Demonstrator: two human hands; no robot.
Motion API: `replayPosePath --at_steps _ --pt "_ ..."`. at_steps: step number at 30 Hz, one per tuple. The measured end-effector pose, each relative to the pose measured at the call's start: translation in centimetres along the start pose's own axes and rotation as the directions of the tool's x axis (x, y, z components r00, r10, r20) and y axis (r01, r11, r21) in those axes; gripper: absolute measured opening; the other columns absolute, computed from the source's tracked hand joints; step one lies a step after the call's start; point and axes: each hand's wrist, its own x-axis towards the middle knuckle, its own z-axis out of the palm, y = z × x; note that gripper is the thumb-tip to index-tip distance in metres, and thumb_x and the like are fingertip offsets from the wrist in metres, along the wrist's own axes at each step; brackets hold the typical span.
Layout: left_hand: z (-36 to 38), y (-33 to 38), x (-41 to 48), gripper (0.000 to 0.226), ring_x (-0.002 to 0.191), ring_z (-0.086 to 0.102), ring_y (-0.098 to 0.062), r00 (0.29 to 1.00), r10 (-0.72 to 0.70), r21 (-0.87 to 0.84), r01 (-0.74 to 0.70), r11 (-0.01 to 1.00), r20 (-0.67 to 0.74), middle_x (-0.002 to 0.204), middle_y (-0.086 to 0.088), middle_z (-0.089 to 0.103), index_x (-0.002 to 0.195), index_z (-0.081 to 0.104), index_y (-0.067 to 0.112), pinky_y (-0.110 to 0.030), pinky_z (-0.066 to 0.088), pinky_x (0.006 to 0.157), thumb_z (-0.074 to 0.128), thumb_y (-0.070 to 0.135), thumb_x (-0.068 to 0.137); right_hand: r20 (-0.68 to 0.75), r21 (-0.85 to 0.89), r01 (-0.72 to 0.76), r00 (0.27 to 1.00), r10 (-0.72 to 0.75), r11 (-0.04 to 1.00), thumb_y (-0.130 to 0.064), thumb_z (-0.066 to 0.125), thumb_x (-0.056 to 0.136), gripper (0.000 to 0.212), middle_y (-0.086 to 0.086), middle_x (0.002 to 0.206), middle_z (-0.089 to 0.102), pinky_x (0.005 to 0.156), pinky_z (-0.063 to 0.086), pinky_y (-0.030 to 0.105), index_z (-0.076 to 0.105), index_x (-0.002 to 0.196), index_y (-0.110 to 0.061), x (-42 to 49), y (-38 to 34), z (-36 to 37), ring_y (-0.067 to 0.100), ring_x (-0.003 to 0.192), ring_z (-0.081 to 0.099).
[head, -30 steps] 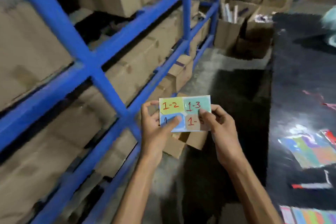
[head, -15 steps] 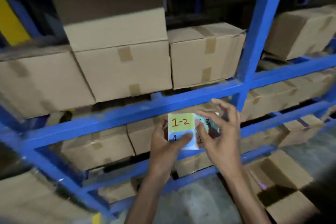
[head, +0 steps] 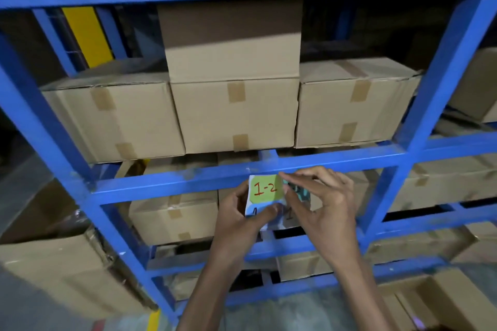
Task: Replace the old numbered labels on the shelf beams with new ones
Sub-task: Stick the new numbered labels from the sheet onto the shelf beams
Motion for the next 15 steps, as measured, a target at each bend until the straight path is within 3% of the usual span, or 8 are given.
replayPosePath --at_steps 4,6,9,12,15 --pt "0.6 0.4 0.6 0.033 0.095 0.077 -0.022 1.000 -0.005 0.007 0.005 1.000 0.016 0.101 0.002 0.082 0.111 0.075 0.022 -0.031 0.058 0.076 0.082 0.006 0.083 0.040 0.086 -0.036 0.999 0.032 0.996 -0.021 0.078 0.088 0.019 -0.014 0.095 0.069 0.079 0.053 0.049 0.080 0.107 -0.026 1.1 0.3 -0.8 0.006 0.090 0.067" --pt "1.0 0.6 1.1 0.032 0.094 0.077 -0.019 1.000 0.006 0.004 -0.006 1.000 0.017 0.099 0.004 0.082 0.107 0.075 0.023 -0.025 0.060 0.077 0.084 0.006 0.081 0.068 0.126 -0.067 0.996 0.059 0.990 -0.019 0.078 0.087 0.016 -0.015 0.093 0.069 0.079 0.055 0.046 0.080 0.103 -0.024 1.8 0.4 -1.3 0.008 0.089 0.067" --pt "1.6 1.0 1.7 0.033 0.091 0.078 -0.009 0.999 0.021 -0.014 -0.021 1.000 0.038 0.096 0.006 0.082 0.105 0.076 0.022 -0.015 0.057 0.072 0.082 0.001 0.081 0.110 0.167 -0.129 0.988 0.111 0.977 -0.015 0.080 0.085 0.013 -0.012 0.089 0.069 0.075 0.055 0.030 0.079 0.096 -0.021 3.0 0.4 -1.7 0.011 0.084 0.065" --pt "2.0 1.0 2.3 0.034 0.095 0.077 -0.010 0.998 0.042 -0.011 -0.041 0.999 0.044 0.100 0.003 0.082 0.111 0.076 0.018 -0.017 0.058 0.075 0.080 -0.001 0.083 0.126 0.159 -0.162 0.982 0.142 0.974 -0.013 0.082 0.083 0.013 -0.012 0.088 0.070 0.074 0.052 0.017 0.077 0.091 -0.022 3.9 0.4 -1.8 0.012 0.084 0.066" --pt "2.1 1.1 2.8 0.036 0.096 0.077 -0.011 0.998 0.043 -0.034 -0.042 0.999 0.047 0.102 0.002 0.081 0.114 0.075 0.016 -0.017 0.058 0.075 0.080 -0.002 0.083 0.116 0.164 -0.158 0.983 0.140 0.974 -0.011 0.082 0.082 0.014 -0.013 0.086 0.070 0.075 0.052 0.015 0.078 0.089 -0.022 4.3 0.5 -1.6 0.010 0.082 0.068"
